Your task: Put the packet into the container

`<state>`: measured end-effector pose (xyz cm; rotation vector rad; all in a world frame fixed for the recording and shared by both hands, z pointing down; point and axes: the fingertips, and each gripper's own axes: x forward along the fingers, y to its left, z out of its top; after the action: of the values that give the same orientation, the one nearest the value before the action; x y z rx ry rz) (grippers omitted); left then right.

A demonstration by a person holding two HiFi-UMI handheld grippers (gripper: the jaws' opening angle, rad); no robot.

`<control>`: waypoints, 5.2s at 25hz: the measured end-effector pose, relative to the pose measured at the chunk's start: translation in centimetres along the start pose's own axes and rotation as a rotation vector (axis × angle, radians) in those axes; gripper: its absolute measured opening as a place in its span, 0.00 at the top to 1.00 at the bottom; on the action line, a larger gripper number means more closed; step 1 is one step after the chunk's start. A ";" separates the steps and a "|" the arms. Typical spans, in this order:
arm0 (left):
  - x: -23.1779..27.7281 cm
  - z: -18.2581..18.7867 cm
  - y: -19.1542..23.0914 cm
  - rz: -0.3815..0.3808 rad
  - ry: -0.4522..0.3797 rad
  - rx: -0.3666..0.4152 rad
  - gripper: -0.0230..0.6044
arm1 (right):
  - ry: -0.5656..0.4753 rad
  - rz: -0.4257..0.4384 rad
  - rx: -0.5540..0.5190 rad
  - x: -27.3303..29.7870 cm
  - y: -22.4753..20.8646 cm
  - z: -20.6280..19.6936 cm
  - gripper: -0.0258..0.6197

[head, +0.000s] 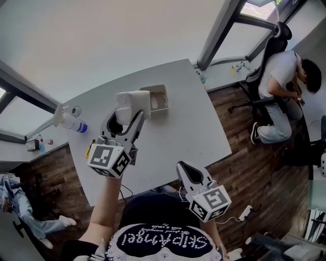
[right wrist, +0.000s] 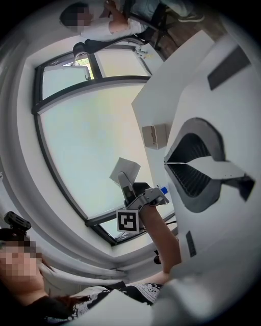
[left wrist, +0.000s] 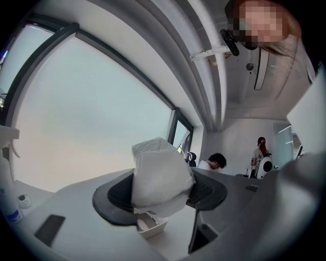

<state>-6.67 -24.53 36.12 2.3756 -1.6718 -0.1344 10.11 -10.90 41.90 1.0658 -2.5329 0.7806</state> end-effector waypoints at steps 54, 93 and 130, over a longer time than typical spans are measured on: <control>12.8 -14.3 4.1 0.025 0.377 0.084 0.50 | 0.057 -0.123 0.157 -0.6 -3.7 -2.8 0.94; 13.7 -19.9 4.9 0.089 0.621 0.221 0.50 | 0.080 -0.149 0.192 -1.5 -5.7 -3.3 0.93; 14.3 -17.3 4.5 0.080 0.540 0.235 0.49 | 0.045 -0.126 0.164 -1.9 -4.9 -2.8 0.94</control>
<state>-2.33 -37.01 54.81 2.2115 -1.5676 0.6891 15.09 -11.08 45.11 1.2319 -2.3708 0.9787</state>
